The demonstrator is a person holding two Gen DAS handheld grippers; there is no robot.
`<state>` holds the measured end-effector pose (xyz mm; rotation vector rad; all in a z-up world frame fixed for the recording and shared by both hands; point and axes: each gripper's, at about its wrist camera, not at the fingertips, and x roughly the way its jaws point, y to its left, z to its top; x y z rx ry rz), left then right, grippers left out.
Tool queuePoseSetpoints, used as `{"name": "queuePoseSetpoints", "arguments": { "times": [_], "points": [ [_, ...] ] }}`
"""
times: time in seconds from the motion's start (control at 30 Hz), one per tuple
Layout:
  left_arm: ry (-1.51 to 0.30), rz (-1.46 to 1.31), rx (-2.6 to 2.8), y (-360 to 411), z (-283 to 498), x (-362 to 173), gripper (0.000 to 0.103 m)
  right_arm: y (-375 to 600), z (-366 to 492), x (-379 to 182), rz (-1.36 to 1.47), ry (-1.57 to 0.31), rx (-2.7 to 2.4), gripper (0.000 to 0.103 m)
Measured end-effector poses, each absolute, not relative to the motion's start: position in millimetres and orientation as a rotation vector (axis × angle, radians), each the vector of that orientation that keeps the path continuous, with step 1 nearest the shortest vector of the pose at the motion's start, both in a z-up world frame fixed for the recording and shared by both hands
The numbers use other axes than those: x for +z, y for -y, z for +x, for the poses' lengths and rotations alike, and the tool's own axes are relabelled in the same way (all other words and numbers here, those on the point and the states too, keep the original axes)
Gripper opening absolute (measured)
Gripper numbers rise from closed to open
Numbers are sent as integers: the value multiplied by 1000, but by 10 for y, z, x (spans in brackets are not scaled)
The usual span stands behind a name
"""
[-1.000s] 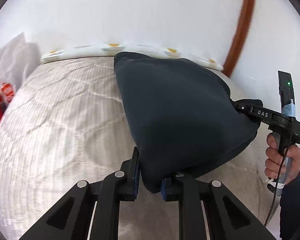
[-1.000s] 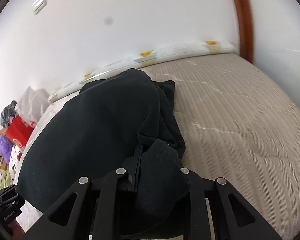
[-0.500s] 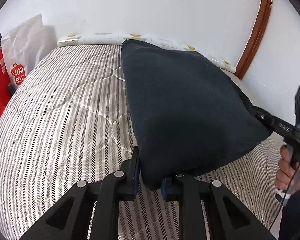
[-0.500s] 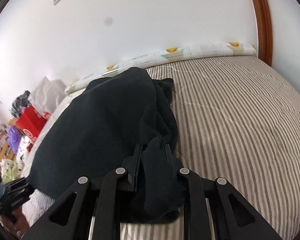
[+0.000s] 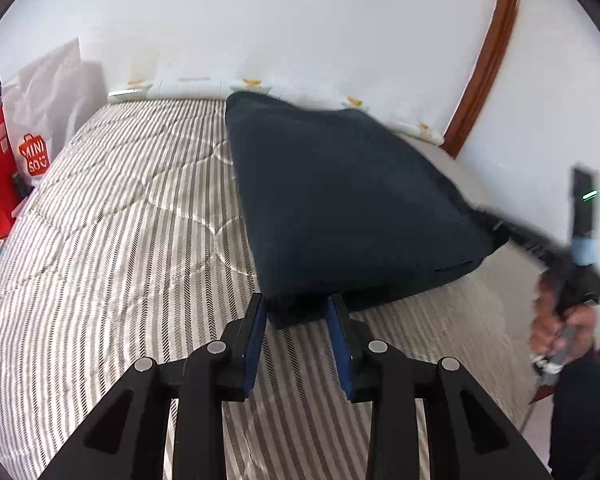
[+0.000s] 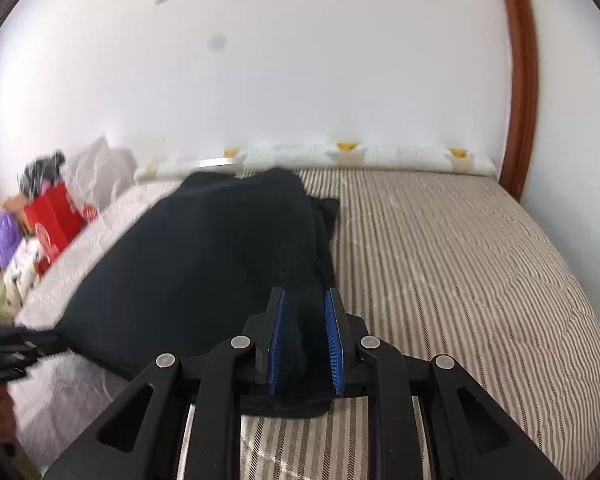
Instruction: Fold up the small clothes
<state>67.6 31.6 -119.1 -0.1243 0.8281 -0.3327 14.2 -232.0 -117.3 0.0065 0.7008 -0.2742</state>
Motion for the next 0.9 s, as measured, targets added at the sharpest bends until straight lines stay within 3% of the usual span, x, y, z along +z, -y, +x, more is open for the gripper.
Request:
{"name": "queuePoseSetpoints", "arguments": {
  "times": [0.1, 0.37, 0.47, 0.67, 0.9],
  "points": [
    [-815, -105, -328, -302, 703, -1076, 31, 2439, 108, -1379, 64, -780, -288, 20],
    [-849, -82, -288, -227, 1259, -1051, 33, 2400, 241, -931, 23, -756, -255, 24],
    [-895, -53, -280, -178, 1346, -1213, 41, 2439, 466, -822, 20, -761, -256, 29],
    [-926, -107, -333, -266, 1418, -1210, 42, 2604, 1091, -819, 59, -798, -228, 40],
    [-883, -127, -323, -301, 1707, -1060, 43, 2766, 1854, -1113, 146, -876, -188, 41]
  ]
}}
